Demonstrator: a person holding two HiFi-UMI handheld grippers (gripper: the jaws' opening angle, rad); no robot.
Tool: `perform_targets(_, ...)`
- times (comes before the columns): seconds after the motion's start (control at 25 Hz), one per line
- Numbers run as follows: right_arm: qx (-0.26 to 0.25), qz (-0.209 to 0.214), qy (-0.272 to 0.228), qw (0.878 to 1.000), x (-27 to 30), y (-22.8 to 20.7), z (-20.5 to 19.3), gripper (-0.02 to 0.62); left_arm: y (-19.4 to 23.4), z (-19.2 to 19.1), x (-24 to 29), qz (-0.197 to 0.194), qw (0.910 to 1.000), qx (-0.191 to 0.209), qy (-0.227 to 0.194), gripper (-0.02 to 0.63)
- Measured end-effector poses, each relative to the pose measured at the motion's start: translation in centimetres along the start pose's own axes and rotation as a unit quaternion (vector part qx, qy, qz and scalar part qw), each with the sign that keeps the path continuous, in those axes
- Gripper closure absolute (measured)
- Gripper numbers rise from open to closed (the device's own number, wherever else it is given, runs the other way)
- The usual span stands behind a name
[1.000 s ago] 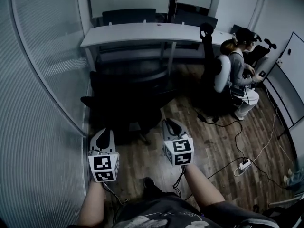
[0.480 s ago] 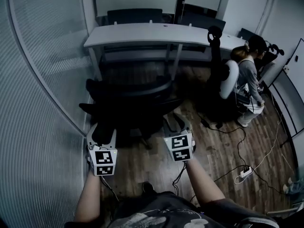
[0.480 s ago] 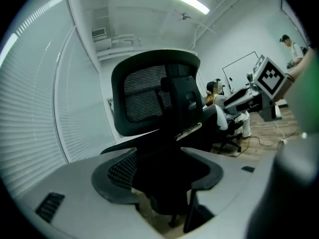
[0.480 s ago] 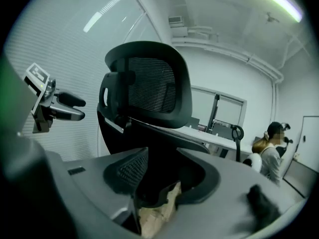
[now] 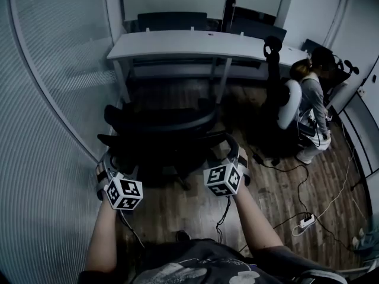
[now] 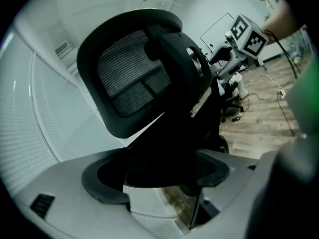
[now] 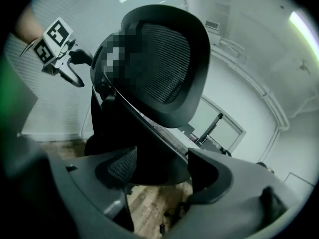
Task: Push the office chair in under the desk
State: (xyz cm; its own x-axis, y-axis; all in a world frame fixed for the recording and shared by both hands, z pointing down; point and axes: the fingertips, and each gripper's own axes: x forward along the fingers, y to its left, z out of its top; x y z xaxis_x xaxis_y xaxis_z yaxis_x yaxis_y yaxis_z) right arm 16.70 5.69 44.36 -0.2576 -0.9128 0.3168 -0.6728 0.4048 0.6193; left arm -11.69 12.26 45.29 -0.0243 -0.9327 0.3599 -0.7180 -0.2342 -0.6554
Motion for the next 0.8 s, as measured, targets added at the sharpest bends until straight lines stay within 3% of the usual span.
perform_targets(0.16,-0.076,-0.01,-0.001,0.997,1.7,-0.6,-0.1,0.296,0.9,-1.5,1.5,0.006,0.9984,0.04,0.039,0.241)
perform_targets(0.36,-0.164,-0.005,-0.003,0.987,3.3,0.0,0.0,0.296,2.2,-1.9,2.4,0.028,0.9947,0.081,0.057,0.242)
perform_targets(0.48,-0.182,0.001,0.001,0.983,3.9,0.4,0.2,0.296,2.6,-2.2,2.2,0.033,0.9925,0.099,0.064,0.242)
perform_targets(0.64,-0.181,0.0,-0.001,0.984,4.3,0.4,0.5,0.296,5.5,-2.2,1.9,0.051,0.9933,0.083,0.062,0.242)
perform_targets(0.8,-0.183,-0.011,-0.002,0.983,4.9,0.1,0.5,0.296,6.4,-2.5,3.8,0.031,0.9879,0.123,0.089,0.242)
